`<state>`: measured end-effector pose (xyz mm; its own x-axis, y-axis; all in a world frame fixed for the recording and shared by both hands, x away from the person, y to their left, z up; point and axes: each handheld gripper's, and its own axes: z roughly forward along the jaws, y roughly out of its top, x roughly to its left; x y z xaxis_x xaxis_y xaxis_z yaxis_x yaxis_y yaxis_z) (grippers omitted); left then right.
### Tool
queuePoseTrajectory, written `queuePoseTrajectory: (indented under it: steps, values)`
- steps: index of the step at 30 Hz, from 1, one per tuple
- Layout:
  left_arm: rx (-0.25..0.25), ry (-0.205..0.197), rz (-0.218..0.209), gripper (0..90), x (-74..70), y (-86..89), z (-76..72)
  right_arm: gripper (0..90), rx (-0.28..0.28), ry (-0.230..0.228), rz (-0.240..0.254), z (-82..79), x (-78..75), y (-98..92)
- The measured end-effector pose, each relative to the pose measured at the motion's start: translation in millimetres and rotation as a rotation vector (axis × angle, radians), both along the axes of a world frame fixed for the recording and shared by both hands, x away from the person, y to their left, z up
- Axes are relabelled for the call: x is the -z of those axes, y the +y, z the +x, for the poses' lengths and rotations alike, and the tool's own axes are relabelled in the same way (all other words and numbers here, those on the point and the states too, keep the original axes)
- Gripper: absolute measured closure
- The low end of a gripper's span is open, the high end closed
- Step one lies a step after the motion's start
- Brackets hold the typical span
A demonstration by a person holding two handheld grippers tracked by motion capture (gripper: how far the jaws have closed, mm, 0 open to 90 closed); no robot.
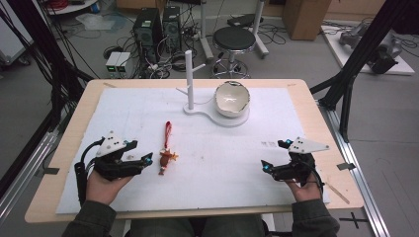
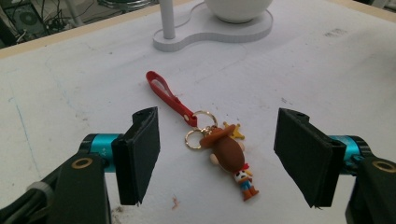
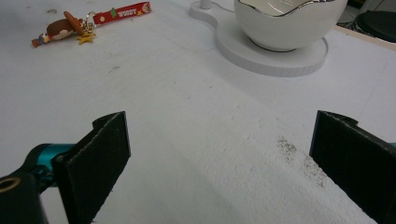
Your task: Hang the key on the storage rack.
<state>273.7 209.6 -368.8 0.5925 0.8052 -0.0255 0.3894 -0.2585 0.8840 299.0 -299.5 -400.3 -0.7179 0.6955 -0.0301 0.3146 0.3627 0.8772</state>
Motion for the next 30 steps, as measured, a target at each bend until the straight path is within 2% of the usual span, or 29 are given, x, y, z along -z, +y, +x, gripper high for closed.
queuePoseTrajectory:
  steps: [8, 12, 16, 19, 23, 28, 30]
  values:
    - [-0.014, 0.020, 0.010, 34.4, -3.6, -9.0, 16.6, 4.0, 0.001, 0.002, 0.005, 1.6, 0.7, -1.2]
    - [-0.019, 0.039, 0.008, 35.9, -4.7, -13.3, 25.8, 4.0, -0.006, -0.007, 0.002, 2.1, 0.5, -0.9]
    - [-0.014, 0.065, 0.032, 37.3, -6.0, -18.8, 34.7, 4.0, -0.007, -0.010, 0.008, 2.8, 0.5, -1.3]
    - [-0.023, 0.083, 0.032, 38.4, -7.6, -22.0, 42.4, 4.0, -0.008, -0.004, 0.007, 3.0, 0.5, -1.0]
    - [-0.040, 0.102, 0.037, 39.1, -7.4, -25.1, 52.3, 4.1, -0.009, -0.010, 0.006, 4.0, 0.6, -1.1]
    - [-0.069, 0.149, 0.028, 42.7, -1.8, -28.7, 64.8, 4.0, -0.006, -0.002, 0.007, 5.0, 0.7, -0.6]
    - [-0.096, 0.161, 0.025, 42.8, 1.4, -31.0, 69.5, 4.0, -0.011, -0.006, 0.006, 5.4, 0.7, -0.6]
